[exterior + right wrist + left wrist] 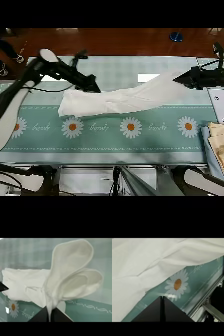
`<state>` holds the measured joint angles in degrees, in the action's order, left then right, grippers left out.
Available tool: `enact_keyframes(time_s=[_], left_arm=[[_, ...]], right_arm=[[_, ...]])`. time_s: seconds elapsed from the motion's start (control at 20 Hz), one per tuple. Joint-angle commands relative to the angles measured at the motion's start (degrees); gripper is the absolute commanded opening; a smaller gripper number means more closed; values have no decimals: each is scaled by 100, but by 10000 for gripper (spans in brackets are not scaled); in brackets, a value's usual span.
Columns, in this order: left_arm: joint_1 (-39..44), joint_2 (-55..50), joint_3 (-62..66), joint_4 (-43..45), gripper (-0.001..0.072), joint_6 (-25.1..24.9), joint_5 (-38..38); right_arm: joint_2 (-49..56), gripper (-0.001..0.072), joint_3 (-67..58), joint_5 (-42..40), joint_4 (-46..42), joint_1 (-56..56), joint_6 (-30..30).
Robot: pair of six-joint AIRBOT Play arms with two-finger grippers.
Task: Fold the shirts.
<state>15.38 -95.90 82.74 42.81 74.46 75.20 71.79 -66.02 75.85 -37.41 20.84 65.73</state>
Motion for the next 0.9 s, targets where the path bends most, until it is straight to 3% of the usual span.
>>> enact_keyframes(time_s=[0.0,0.35,0.55,0.7,0.85], left_arm=[[844,-348,-2,-203,22,391,-455],[1766,-616,0,-901,22,896,-2428],[2382,-981,4,-1008,21,1246,-2894],[2804,-1375,28,-1871,21,1064,-3464],[2581,-1344,74,-2229,20,507,-3327]], right_arm=[[-564,17,-4,125,-87,4,170],[-1790,17,-4,393,-37,4,444],[-2273,18,-4,459,398,4,498],[-2441,17,-4,535,444,4,525],[-2450,17,-4,699,170,2,619]])
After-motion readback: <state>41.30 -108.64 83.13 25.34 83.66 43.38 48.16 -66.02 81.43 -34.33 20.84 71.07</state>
